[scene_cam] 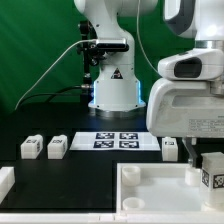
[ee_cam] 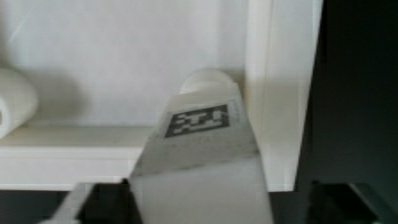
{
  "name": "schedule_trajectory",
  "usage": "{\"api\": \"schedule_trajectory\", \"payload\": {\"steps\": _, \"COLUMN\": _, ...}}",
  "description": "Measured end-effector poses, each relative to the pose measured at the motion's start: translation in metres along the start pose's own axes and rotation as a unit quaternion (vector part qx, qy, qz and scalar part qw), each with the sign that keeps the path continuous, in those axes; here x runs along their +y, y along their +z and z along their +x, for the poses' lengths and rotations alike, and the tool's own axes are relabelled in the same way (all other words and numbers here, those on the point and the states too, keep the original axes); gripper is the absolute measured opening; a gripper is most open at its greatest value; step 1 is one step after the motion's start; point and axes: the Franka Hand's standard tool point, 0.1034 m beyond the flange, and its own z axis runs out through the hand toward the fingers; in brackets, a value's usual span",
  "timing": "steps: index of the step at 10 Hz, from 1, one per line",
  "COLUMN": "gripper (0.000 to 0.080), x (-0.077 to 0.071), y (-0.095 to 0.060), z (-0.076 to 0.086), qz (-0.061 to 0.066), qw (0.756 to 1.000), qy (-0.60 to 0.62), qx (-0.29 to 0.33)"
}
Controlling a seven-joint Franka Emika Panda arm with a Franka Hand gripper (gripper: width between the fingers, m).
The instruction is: Assemble one leg
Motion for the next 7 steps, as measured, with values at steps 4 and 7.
{"api": "schedule_trajectory", "payload": {"steps": 4, "gripper": 0.0295, "x": 0.002, "y": 0.001, "z": 0.001, "qz": 0.008, "qw": 0.975, "qy": 0.22, "qx": -0.005}}
{"api": "schedule_trajectory", "payload": {"steps": 7, "gripper": 0.0295, "x": 0.015, "y": 0.004, "z": 0.005, "qz": 0.025, "qw": 0.873, "qy": 0.486, "qx": -0.037}}
